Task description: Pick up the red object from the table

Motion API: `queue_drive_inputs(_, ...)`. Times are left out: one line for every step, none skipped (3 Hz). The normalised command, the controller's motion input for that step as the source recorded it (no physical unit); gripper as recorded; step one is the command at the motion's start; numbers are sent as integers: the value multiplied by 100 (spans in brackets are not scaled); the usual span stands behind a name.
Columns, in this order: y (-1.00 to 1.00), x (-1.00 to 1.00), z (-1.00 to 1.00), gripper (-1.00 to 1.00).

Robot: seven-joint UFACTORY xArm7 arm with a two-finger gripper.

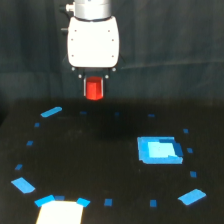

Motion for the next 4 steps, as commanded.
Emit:
queue_drive_inputs(2, -65, -3, -100)
queue_drive_inputs(17, 2, 1, -100)
queue_drive_inputs(25, 40, 38, -100)
queue_drive_inputs(-3, -61, -27, -100)
